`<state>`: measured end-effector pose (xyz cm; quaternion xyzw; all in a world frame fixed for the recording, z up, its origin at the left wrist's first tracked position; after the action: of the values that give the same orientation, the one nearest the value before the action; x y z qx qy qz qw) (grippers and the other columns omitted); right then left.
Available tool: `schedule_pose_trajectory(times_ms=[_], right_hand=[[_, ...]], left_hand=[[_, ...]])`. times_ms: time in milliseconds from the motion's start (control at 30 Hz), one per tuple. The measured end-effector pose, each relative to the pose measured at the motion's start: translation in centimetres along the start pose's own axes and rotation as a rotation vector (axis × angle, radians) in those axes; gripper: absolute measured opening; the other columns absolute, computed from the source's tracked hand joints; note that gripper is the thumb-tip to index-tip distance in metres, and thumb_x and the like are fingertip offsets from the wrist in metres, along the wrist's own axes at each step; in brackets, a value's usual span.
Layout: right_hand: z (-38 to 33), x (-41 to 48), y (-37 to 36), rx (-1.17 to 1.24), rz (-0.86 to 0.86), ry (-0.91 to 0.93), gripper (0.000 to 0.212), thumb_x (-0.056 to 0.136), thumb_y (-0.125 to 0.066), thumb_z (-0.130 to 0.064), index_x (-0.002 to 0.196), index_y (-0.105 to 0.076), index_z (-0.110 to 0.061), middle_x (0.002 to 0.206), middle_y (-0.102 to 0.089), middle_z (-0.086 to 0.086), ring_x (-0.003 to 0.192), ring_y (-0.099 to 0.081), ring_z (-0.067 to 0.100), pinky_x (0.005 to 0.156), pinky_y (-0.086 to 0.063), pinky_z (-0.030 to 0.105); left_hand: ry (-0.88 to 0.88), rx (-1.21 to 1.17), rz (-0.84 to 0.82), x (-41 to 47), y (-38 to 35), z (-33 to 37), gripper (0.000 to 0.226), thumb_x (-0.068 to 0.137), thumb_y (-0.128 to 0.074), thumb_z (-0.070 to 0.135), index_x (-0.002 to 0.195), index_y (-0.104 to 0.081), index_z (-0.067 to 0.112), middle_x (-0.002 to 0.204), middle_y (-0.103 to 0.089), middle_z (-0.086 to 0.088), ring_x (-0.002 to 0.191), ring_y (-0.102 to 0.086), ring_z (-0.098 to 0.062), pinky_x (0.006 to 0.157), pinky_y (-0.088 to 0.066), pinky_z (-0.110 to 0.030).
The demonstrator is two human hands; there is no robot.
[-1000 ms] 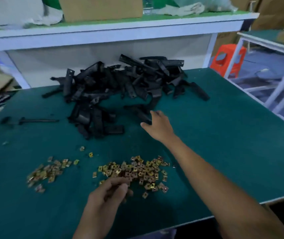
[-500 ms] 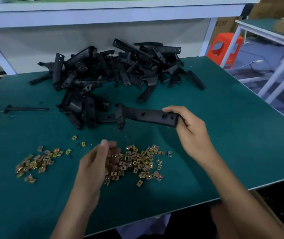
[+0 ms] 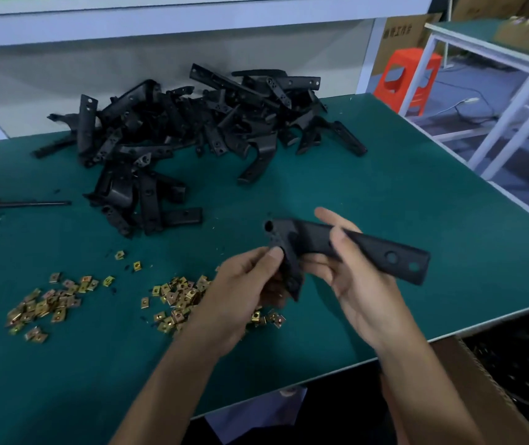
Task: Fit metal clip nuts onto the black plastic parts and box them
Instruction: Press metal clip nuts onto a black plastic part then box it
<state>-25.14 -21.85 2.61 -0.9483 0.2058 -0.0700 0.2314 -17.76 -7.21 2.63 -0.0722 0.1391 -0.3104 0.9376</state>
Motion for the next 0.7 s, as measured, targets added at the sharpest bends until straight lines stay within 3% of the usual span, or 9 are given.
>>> schedule_pose_trajectory(times_ms=[67,133,200,267,400,567,700], right_hand=[[0.2,0.4,1.1,0.054,0.173,-0.008,0.042,0.091,-0.061,-0.034,0.127,-0.066,-0.014,0.107,-0.074,0.011,0.084,-0.072,0.023,0.074,-0.058,0.027],[0.5,0.3,2.6,0.151,0.267,-0.021,0.040,0.090,-0.059,-0.034,0.124,-0.067,-0.014,0.110,-0.072,0.011,0.083,-0.072,0.020,0.072,-0.059,0.026],[0.7,-0.1,3.6,0.225,0.308,-0.035,0.037,0.089,-0.059,-0.034,0.120,-0.069,-0.016,0.111,-0.072,0.012,0.083,-0.071,0.018,0.074,-0.060,0.026],[1.2,-0.6,4.0,0.255,0.321,-0.052,0.035,0.088,-0.061,-0.032,0.118,-0.070,-0.016,0.107,-0.074,0.010,0.082,-0.071,0.017,0.074,-0.060,0.026],[2.7,-1.6,4.1,0.312,0.319,-0.066,0.033,0.085,-0.063,-0.020,0.117,-0.068,-0.014,0.104,-0.076,0.011,0.083,-0.074,0.016,0.071,-0.060,0.024],[4.4,-2.3,3.0,0.381,0.277,-0.111,0.035,0.086,-0.060,-0.012,0.121,-0.062,-0.012,0.107,-0.077,0.009,0.087,-0.076,0.017,0.071,-0.060,0.024],[5.6,-2.3,1.9,0.459,0.255,-0.188,0.038,0.091,-0.060,-0.018,0.129,-0.066,-0.014,0.117,-0.074,0.014,0.091,-0.074,0.019,0.075,-0.061,0.028]], left_hand=[[-0.082,0.490,0.086,0.7,0.5,-1.1,0.038,0.104,-0.048,0.039,0.088,-0.072,0.013,0.073,-0.069,0.007,0.063,-0.057,-0.007,0.059,-0.047,-0.019],[-0.215,1.080,0.130,1.3,0.9,-2.1,0.032,0.103,-0.048,0.041,0.098,-0.073,0.022,0.085,-0.066,0.009,0.078,-0.055,-0.006,0.075,-0.046,-0.023],[-0.244,1.308,0.103,1.3,0.8,-3.2,0.028,0.102,-0.052,0.040,0.120,-0.068,0.028,0.106,-0.061,0.004,0.102,-0.050,-0.012,0.089,-0.042,-0.027],[-0.253,1.310,0.104,1.4,0.7,-4.2,0.029,0.100,-0.055,0.042,0.123,-0.066,0.029,0.111,-0.057,0.005,0.109,-0.045,-0.013,0.092,-0.039,-0.027],[-0.293,1.285,0.129,1.9,0.8,-4.5,0.015,0.097,-0.059,0.039,0.102,-0.067,0.027,0.096,-0.048,0.011,0.101,-0.046,-0.012,0.084,-0.032,-0.023],[-0.278,1.255,0.126,1.6,1.0,-4.1,0.012,0.098,-0.058,0.039,0.097,-0.061,0.027,0.096,-0.052,0.013,0.097,-0.046,-0.010,0.081,-0.033,-0.023],[-0.281,1.004,0.216,0.3,1.4,-2.8,0.009,0.098,-0.058,0.040,0.097,-0.057,0.030,0.088,-0.062,0.019,0.084,-0.056,0.000,0.067,-0.039,-0.017]])
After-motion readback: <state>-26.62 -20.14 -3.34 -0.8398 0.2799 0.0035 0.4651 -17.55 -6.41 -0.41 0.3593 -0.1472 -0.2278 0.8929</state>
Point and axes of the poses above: each hand's wrist, its own x-axis towards the middle knuckle, its own y-axis out of the back of the hand, z = x × y, the point moved 2 cm from there along x, towards the middle knuckle
